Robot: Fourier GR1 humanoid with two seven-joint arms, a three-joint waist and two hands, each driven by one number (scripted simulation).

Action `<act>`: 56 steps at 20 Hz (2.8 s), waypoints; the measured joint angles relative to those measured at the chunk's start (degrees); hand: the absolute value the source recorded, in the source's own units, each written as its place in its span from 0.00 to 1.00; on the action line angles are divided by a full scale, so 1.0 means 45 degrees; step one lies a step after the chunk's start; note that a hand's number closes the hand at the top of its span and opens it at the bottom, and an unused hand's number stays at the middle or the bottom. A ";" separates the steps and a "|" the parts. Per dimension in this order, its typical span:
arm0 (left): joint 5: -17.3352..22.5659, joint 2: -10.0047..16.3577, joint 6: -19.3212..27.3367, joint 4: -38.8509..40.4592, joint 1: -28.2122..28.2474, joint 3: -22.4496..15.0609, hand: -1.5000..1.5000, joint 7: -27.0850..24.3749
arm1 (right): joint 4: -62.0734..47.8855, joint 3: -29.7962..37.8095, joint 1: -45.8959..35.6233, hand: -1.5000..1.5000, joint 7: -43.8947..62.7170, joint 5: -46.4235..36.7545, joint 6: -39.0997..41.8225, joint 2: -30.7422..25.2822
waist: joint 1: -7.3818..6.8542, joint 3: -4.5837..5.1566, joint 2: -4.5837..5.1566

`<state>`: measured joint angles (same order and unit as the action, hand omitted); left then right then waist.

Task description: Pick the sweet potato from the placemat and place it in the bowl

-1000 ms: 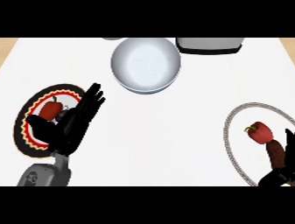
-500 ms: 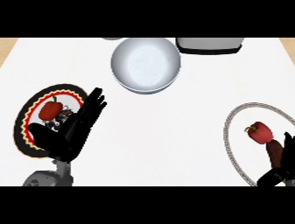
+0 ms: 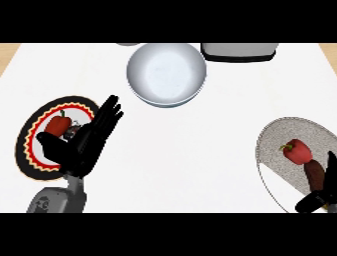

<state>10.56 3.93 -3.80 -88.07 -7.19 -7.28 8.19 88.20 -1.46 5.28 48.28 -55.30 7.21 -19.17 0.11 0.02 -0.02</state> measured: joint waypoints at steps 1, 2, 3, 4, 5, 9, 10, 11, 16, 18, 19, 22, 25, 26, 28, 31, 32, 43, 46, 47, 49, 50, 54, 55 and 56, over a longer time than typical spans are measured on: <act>-0.0012 -0.0043 -0.0001 -0.0089 -0.0063 0.0006 0.50 0.0147 | -0.0168 -0.0016 -0.0060 1.00 -0.0094 -0.0152 -0.0103 0.0094 | -0.0004 0.0012 -0.0005; 0.0043 -0.0029 0.0048 -0.0433 -0.0065 0.0020 0.50 0.0500 | -0.0314 0.0073 -0.0069 1.00 -0.0350 -0.0114 -0.0323 0.0147 | -0.0014 0.0030 -0.0017; 0.0076 -0.0013 -0.0027 -0.0332 -0.0156 0.0105 0.50 0.0520 | -0.0463 0.0039 -0.0101 1.00 -0.0585 -0.0216 -0.0496 0.0194 | -0.0013 0.0060 -0.0031; 0.0046 -0.0055 -0.0045 -0.0276 -0.0100 0.0125 0.50 0.0430 | -0.0581 0.0090 -0.0156 1.00 -0.0865 -0.0240 -0.0590 0.0157 | -0.0014 0.0073 -0.0037; 0.0118 -0.0035 -0.0073 -0.0230 -0.0269 0.0251 0.50 0.0530 | -0.0713 0.0163 -0.0186 1.00 -0.1210 -0.0222 -0.0706 0.0076 | -0.0014 0.0085 -0.0043; -0.0114 -0.0142 -0.0198 -0.0237 0.0210 0.0147 0.50 0.0115 | -0.0829 0.0191 -0.0104 1.00 -0.1930 -0.0453 -0.1029 0.0073 | -0.0027 0.0146 -0.0080; -0.0079 -0.0113 -0.0325 -0.0293 0.0300 0.0143 0.50 0.0080 | -0.0965 0.0201 -0.0247 1.00 -0.2070 -0.0489 -0.0996 0.0052 | -0.0032 0.0140 -0.0077; -0.0118 -0.0153 -0.0243 -0.0545 0.0334 0.0088 0.50 0.0275 | -0.1100 0.0246 -0.0357 1.00 -0.2224 -0.0472 -0.0915 0.0008 | -0.0038 0.0130 -0.0073; -0.0033 -0.0157 -0.0355 -0.0502 0.0232 0.0289 0.50 0.0351 | -0.1443 0.0018 -0.0501 1.00 -0.2501 -0.1152 -0.1410 0.0215 | -0.0031 0.0235 -0.0112; -0.0027 -0.0119 -0.0330 -0.0781 0.0286 0.0316 0.50 0.0566 | -0.1383 -0.0051 -0.0547 1.00 -0.2438 -0.1375 -0.1276 0.0196 | -0.0032 0.0222 -0.0106; -0.0072 -0.0136 -0.0349 -0.0654 0.0287 0.0339 0.50 0.0442 | -0.1319 -0.0081 -0.0492 1.00 -0.2456 -0.1508 -0.1391 0.0223 | -0.0025 0.0222 -0.0107; -0.0057 -0.0089 -0.0482 -0.0635 0.0276 0.0322 0.50 0.0465 | -0.0626 -0.1094 -0.0663 1.00 -0.2398 -0.2208 -0.0804 0.0359 | -0.0056 0.0204 -0.0075; -0.0046 -0.0153 -0.0649 -0.0516 -0.0028 0.0132 0.50 0.0531 | -0.0339 -0.3316 -0.1560 1.00 -0.3157 -0.2919 0.0056 0.1017 | -0.0671 0.0207 0.0022; -0.0055 -0.0209 -0.0731 -0.0478 -0.0105 -0.0009 0.50 0.0554 | -0.0293 -0.4095 -0.1939 1.00 -0.3478 -0.3041 0.0325 0.1376 | -0.0974 0.0183 0.0071; -0.0049 -0.0293 -0.0795 -0.0403 -0.0236 -0.0141 0.50 0.0608 | -0.0378 -0.5544 -0.2782 1.00 -0.3910 -0.3319 0.0851 0.2218 | -0.1281 0.0121 0.0116; -0.0076 -0.0363 -0.0753 -0.0231 -0.0368 -0.0140 0.50 0.0609 | -0.0473 -0.7492 -0.4159 1.00 -0.3599 -0.3403 0.1349 0.3269 | -0.1196 0.0062 0.0101; -0.0080 -0.0320 -0.0752 -0.0186 -0.0389 -0.0074 0.50 0.0580 | -0.0473 -0.8084 -0.4605 1.00 -0.3331 -0.3220 0.1373 0.3480 | -0.1134 0.0048 0.0094; -0.0282 -0.0408 -0.0448 -0.0295 0.0053 0.0070 0.50 0.0348 | 0.2695 -1.0901 -0.9296 1.00 0.1332 -0.0319 0.1746 0.4186 | -0.0423 0.0012 -0.0037; -0.0319 -0.0394 -0.0427 -0.0299 0.0113 0.0126 0.50 0.0313 | 0.3082 -1.0759 -1.0687 1.00 0.1965 0.0311 0.1699 0.4161 | -0.0329 0.0012 -0.0039; -0.0233 -0.0343 -0.0492 -0.0185 0.0005 0.0249 0.50 0.0321 | 0.3113 -1.0532 -1.1087 1.00 0.2071 0.0546 0.1701 0.4155 | -0.0295 0.0013 -0.0035; -0.0143 -0.0230 -0.0661 -0.0260 0.0204 0.0313 0.50 0.0267 | 0.3149 -1.0257 -1.1797 1.00 0.2322 0.0971 0.1669 0.4141 | -0.0272 0.0013 -0.0038; -0.0092 -0.0183 -0.0693 -0.0303 0.0197 0.0381 0.50 0.0305 | 0.3012 -1.0005 -1.2208 1.00 0.2368 0.1214 0.1630 0.4142 | -0.0266 0.0011 -0.0036; -0.0247 -0.0278 -0.0626 -0.0451 0.0431 0.0257 0.50 0.0208 | 0.2023 -0.8929 -1.3472 1.00 0.2234 0.1678 0.1392 0.4173 | -0.0240 0.0009 -0.0020; -0.0175 -0.0247 -0.0647 -0.0361 0.0304 0.0382 0.50 0.0229 | 0.1896 -0.8759 -1.3618 1.00 0.2237 0.1715 0.1298 0.4178 | -0.0217 0.0009 -0.0017; -0.0136 -0.0217 -0.0681 -0.0298 0.0266 0.0457 0.50 0.0213 | 0.1548 -0.8560 -1.3758 1.00 0.2125 0.1662 0.1153 0.4187 | -0.0207 0.0008 -0.0012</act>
<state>9.95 2.95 -6.87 -89.41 -6.00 -5.22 9.14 95.17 -39.98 -56.63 57.84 -47.82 12.40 -0.33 -0.82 0.05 -0.07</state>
